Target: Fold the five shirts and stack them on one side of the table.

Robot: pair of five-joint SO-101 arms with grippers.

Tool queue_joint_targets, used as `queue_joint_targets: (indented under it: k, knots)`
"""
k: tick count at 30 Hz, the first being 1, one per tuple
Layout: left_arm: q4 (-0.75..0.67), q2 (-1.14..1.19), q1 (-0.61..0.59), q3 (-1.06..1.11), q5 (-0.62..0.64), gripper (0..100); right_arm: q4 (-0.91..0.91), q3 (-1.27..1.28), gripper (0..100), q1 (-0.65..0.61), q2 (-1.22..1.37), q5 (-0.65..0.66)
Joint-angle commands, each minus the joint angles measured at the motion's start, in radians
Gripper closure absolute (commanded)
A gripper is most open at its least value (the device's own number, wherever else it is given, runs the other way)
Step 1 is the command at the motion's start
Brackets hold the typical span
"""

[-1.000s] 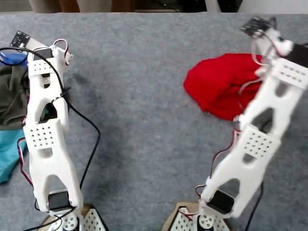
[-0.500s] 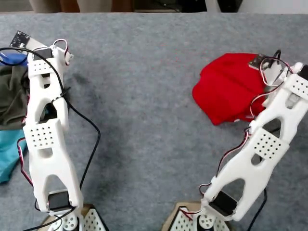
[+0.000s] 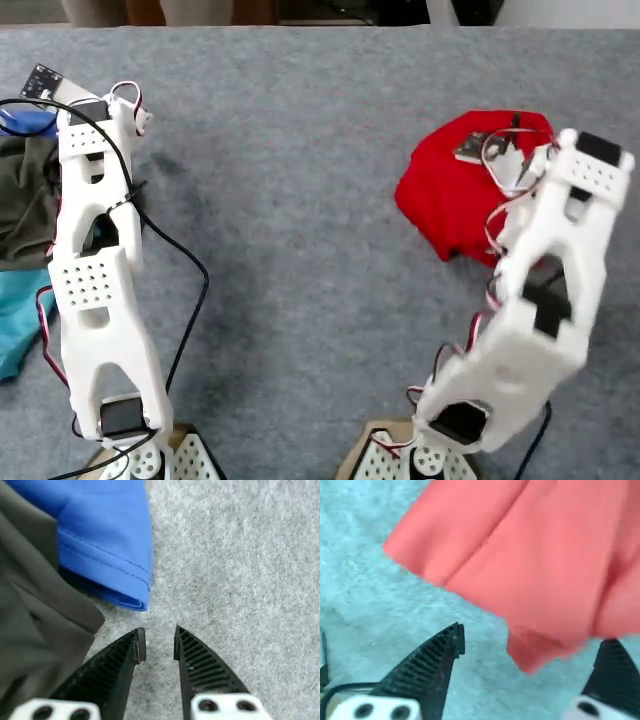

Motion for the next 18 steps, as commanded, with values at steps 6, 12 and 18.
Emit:
queue_joint_targets:
  k: [6, 12, 18]
  knots:
    - [-0.012, -0.019, 0.009, -0.003, 0.005, 89, -0.124, 0.203, 59.8, 0.002, -0.392, -0.002]
    - [-0.012, -0.019, 0.009, -0.003, 0.005, 89, -0.198, 0.483, 59.8, -0.154, -0.631, 0.037]
    - [-0.012, -0.019, 0.009, -0.003, 0.005, 89, -0.526, 0.776, 59.8, -0.34, -0.667, 0.032]
